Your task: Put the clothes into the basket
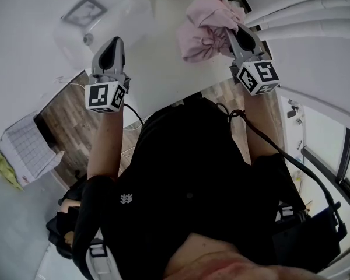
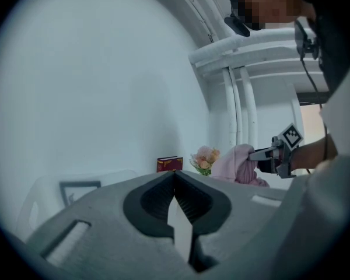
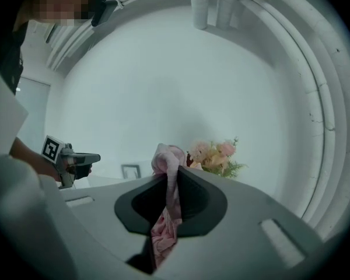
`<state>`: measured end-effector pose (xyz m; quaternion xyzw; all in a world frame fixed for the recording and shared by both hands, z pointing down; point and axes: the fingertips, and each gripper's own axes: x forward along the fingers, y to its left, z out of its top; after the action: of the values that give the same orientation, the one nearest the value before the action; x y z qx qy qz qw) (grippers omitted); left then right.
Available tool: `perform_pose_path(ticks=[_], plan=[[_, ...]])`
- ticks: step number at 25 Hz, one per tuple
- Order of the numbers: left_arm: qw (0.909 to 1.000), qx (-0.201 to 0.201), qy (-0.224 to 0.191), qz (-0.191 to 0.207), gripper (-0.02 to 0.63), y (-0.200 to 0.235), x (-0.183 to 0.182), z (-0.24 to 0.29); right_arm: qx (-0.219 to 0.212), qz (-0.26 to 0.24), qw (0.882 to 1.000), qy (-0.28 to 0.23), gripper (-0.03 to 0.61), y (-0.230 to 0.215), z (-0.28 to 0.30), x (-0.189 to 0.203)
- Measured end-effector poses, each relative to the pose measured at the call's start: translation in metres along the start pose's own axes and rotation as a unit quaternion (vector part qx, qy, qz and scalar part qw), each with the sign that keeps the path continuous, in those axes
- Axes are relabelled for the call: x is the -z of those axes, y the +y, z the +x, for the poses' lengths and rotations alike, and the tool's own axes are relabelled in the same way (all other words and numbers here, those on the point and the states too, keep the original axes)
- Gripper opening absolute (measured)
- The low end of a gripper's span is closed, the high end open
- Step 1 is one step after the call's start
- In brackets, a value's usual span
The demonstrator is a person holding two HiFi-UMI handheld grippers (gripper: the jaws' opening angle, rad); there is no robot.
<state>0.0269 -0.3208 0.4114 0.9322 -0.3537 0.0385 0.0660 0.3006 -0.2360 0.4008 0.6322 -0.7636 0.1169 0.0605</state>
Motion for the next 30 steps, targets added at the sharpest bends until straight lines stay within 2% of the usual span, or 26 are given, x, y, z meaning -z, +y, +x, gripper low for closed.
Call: perform_pose_path(ticks=[4, 9, 13, 30], plan=[[0.9997, -0.026, -0.003, -0.005, 0.0, 0.049, -0.001, 0.003, -0.017, -0.011, 1.0, -0.013, 0.031, 0.015, 0.045, -0.023], [0.999, -0.041, -0.019, 0.002, 0.0, 0.068, -0.028, -0.007, -0.031, -0.031, 0.998, -0.039, 0.031, 0.029, 0.056, -0.071], [0.9977, -0.054, -0.038, 0.012, 0.0, 0.072, -0.048, -0.027, -0.04, -0.047, 0.996, -0.065, 0.031, 0.045, 0.048, -0.104], [0.9909, -0.105, -0.077, 0.035, 0.0, 0.059, -0.058, -0.075, -0.082, -0.079, 0.985, -0.131, 0.031, 0.068, 0.032, -0.154]])
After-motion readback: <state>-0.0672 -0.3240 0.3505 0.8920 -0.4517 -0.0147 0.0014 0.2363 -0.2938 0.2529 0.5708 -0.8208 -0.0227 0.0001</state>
